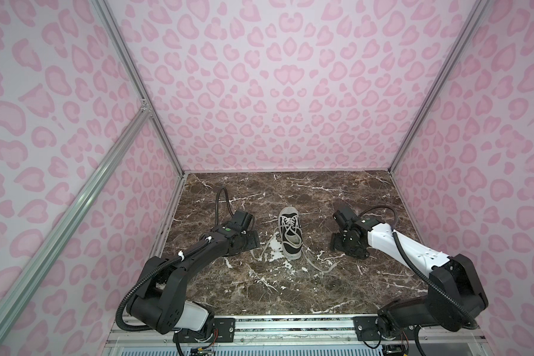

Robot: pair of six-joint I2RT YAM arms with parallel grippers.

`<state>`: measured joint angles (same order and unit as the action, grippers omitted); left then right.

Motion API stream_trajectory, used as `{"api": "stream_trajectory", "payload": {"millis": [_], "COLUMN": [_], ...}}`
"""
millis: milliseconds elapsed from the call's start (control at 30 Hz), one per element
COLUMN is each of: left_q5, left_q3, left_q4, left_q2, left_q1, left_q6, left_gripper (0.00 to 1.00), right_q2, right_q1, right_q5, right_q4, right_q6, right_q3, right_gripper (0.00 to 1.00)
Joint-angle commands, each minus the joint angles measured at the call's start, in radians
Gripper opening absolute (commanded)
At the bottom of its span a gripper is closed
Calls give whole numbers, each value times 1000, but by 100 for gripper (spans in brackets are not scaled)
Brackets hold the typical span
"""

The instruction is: Tie the shoes

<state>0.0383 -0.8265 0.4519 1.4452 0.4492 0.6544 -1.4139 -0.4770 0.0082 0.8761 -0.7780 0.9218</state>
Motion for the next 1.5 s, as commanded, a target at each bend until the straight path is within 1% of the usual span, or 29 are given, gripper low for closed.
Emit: {"api": "stream_trajectory", "payload": {"millis": [0, 67, 200, 333, 633, 900, 1033, 1167, 1467], "left_q5": [10, 3, -6, -10, -18, -18, -17, -21, -32], "left_q3": [-12, -5, 1, 9, 34, 33, 35, 41, 46], "left_q4": [14, 8, 3, 0, -7, -2, 0, -2, -9], "left_q2": [7, 10, 13, 7, -8, -11, -13, -10, 0], "left_q1": [1, 1, 0, 1, 0, 0, 2, 1, 2], "left_q6": [-9, -7, -7, -6, 2, 4, 6, 10, 17], "left_gripper": [83, 83, 83, 83, 82, 82, 82, 82, 79], "right_q2": [23, 22, -16, -51, -85, -122, -128, -134, -89], "right_q1": [-38, -66, -99, -112, -117, -116, -115, -112, -84], "right_q5": [29, 7, -42, -86, -115, -128, -120, -118, -70], "right_q4": [56, 39, 1, -41, -131, -165, -176, -189, -163], "right_q6": [-74, -91, -109, -113, -136, -135, -133, -129, -106], "right_q3": [-45, -61, -73, -74, -100, -114, -119, -122, -106], "right_gripper": [75, 67, 54, 45, 36, 29, 24, 17, 7]}}
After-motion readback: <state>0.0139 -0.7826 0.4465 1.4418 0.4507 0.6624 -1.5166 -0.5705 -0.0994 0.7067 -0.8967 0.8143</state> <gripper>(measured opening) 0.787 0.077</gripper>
